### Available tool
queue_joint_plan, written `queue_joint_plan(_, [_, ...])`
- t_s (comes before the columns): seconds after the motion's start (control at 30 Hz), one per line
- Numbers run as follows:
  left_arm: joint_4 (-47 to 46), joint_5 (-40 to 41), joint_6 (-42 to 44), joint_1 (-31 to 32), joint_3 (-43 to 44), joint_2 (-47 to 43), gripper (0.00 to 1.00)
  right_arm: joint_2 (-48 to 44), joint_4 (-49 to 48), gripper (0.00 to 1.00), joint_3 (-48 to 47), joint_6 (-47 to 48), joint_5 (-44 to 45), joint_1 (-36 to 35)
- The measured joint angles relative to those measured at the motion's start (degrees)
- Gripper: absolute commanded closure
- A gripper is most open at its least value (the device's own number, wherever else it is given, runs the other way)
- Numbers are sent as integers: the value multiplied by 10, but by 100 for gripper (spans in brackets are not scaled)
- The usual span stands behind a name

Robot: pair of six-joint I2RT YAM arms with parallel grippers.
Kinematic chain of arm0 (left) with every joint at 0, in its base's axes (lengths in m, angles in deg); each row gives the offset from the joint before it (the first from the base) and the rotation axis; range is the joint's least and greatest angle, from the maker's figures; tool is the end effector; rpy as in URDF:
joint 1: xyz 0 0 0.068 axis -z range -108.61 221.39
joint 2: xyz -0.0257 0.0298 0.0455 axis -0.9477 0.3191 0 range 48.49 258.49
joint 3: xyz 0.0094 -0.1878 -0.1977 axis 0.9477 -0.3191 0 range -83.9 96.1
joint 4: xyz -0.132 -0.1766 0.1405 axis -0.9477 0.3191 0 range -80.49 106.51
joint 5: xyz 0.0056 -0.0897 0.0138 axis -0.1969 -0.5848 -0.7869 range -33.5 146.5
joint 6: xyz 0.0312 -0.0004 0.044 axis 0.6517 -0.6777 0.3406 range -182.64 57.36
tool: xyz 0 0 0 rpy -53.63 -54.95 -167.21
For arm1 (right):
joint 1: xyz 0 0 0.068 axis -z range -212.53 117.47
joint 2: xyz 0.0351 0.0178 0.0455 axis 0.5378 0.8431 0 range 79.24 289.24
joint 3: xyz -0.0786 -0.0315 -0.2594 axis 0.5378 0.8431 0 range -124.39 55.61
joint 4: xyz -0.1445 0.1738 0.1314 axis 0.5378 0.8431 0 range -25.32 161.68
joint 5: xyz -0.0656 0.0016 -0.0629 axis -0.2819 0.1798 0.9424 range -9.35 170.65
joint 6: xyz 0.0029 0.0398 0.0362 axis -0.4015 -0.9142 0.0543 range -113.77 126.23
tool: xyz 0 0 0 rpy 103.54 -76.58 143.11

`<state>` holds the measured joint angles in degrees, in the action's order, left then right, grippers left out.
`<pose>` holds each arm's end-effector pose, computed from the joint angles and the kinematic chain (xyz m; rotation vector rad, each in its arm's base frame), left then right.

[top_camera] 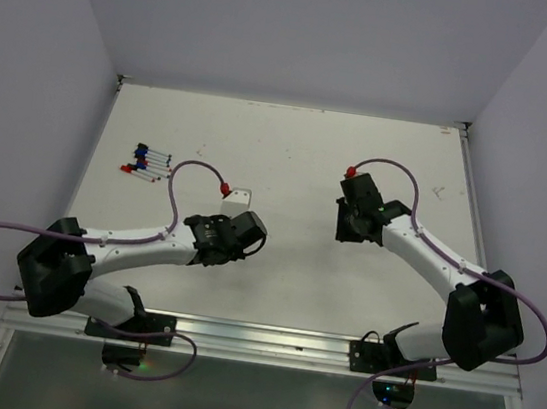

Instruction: Open the pen caps

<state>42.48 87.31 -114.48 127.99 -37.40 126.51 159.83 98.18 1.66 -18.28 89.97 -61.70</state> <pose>0.1529 -0.1992 0.2004 -0.0511 2.4580 -0.0552 0.2448 0.1300 0.2232 -0.0491 2.6026 0.1239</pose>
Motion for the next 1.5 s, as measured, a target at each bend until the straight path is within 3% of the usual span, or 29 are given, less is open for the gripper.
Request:
queue_joint_plan(0.3, [-71, -59, 23, -10, 4, 52, 100, 1, -3, 100, 28, 4, -25, 3])
queue_joint_plan(0.77, [-183, -140, 35, -10, 90, 188, 100, 57, -54, 100, 48, 12, -76, 11])
queue_joint_plan(1.5, [-218, -170, 34, -12, 107, 238, 100, 103, -115, 94, 52, -9, -82, -13])
